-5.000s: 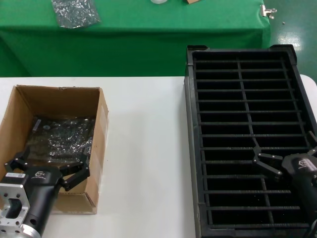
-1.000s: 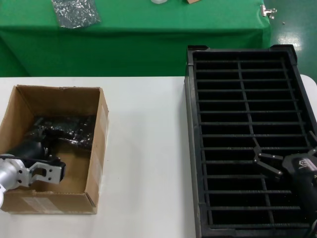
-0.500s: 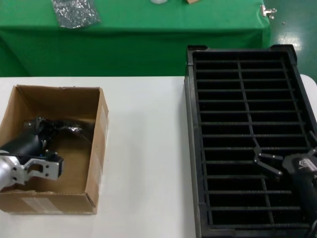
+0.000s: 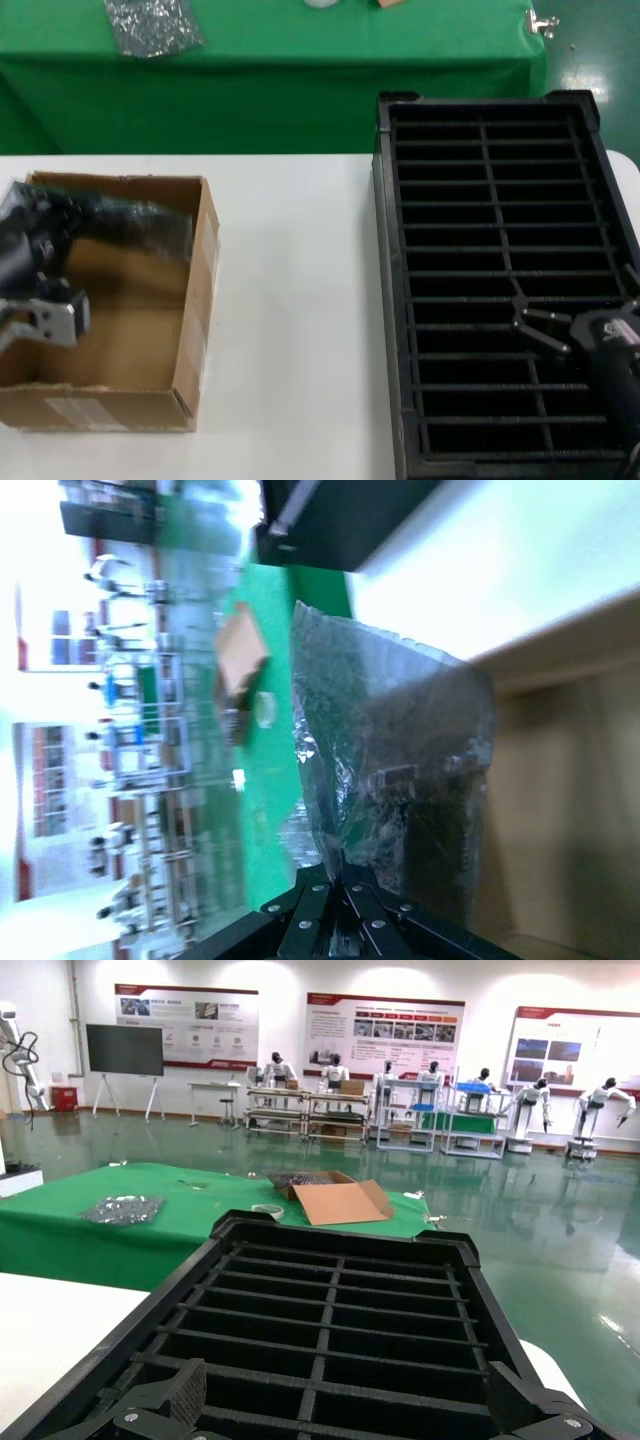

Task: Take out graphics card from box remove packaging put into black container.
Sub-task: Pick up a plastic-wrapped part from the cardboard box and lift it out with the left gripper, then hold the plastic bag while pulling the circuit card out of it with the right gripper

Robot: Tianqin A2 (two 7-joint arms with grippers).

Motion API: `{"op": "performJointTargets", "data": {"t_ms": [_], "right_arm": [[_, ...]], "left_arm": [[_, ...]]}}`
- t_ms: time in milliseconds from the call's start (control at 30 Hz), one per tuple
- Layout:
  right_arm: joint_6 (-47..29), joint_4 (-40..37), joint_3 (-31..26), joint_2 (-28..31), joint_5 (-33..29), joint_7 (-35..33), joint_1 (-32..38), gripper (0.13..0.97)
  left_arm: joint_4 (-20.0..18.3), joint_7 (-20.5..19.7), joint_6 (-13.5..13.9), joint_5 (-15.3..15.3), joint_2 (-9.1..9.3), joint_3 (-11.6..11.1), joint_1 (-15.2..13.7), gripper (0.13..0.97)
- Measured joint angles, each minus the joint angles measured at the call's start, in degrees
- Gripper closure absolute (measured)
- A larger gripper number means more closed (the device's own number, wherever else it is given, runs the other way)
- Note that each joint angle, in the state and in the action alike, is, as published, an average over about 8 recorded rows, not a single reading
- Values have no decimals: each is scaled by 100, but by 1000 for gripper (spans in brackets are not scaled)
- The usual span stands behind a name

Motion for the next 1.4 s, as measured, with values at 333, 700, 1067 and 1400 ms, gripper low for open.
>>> {"op": "performJointTargets", "data": {"t_ms": [333, 700, 1067, 1400], "right_arm": [[0, 0, 0, 0, 0, 0, 0, 129], [0, 0, 0, 0, 0, 0, 0, 129], [0, 0, 0, 0, 0, 0, 0, 129], [-13, 131, -307, 170, 69, 184, 113, 129]], "left_arm": [[-1283, -695, 329, 29, -65, -736, 467, 958], [-1771, -1042, 495, -317, -66, -741, 617, 958], [-2000, -1276, 580, -339, 142, -613, 786, 958], [-2011, -1287, 582, -336, 155, -609, 796, 958]]}}
